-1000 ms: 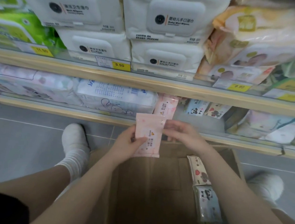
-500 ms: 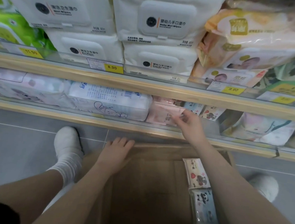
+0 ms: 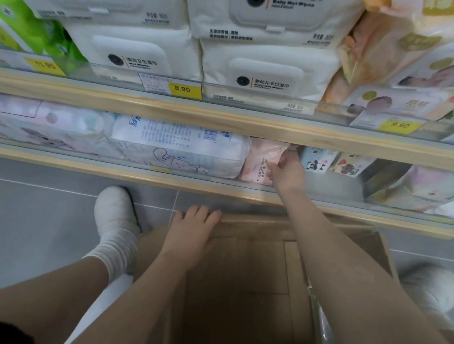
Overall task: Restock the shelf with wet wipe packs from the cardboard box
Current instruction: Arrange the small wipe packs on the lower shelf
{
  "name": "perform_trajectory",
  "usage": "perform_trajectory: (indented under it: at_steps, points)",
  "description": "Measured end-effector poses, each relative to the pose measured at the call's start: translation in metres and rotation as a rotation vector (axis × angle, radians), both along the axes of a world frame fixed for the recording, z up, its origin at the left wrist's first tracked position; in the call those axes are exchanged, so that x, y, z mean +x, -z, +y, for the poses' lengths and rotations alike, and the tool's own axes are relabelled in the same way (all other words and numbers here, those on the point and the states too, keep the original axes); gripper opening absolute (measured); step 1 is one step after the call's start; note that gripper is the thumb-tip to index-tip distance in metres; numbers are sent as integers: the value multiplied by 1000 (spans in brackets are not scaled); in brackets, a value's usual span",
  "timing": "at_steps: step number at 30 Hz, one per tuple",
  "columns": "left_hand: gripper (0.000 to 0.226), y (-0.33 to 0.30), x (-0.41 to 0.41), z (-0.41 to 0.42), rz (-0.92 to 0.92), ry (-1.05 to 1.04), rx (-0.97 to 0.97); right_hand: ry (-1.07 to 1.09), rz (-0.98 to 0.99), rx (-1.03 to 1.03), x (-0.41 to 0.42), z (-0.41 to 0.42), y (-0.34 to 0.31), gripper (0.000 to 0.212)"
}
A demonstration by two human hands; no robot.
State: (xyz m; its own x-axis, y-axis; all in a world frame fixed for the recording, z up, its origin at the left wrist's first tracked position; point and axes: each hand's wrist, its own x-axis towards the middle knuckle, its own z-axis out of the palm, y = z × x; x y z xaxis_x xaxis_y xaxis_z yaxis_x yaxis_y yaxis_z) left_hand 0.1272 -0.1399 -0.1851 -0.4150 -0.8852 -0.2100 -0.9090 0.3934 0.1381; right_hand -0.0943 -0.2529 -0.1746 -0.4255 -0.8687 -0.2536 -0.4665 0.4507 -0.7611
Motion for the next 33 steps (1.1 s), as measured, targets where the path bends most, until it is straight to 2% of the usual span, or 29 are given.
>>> perform_trajectory:
  at_steps: [2,5,7,11,14,18,23,29,33]
  points:
    - [53,0,0,-1,-3,-1,11,3,17,4,1,2,3,23]
    - [57,-4,0,-1,-18,-5,36,-20,27,-1,-5,18,-8,44]
    - [59,-8,-1,1,20,-28,33,-49,-9,-52,-16,38,-26,50]
    - [45,-21,-32,8,209,33,-96,-167,192,-85,-64,99,-58,46]
    - [34,-32,-80,21,339,127,-180,-123,303,-54,-108,156,-69,41]
    - [26,-29,-138,47,375,197,-133,58,293,9,-146,221,-55,37]
    - [25,-6,-185,73,339,228,42,119,286,103,-155,264,-15,34]
    - [34,34,-222,71,458,-120,393,119,258,80,-156,264,-2,33]
    - [48,57,-251,65,522,-493,542,124,250,82,-155,264,-1,34]
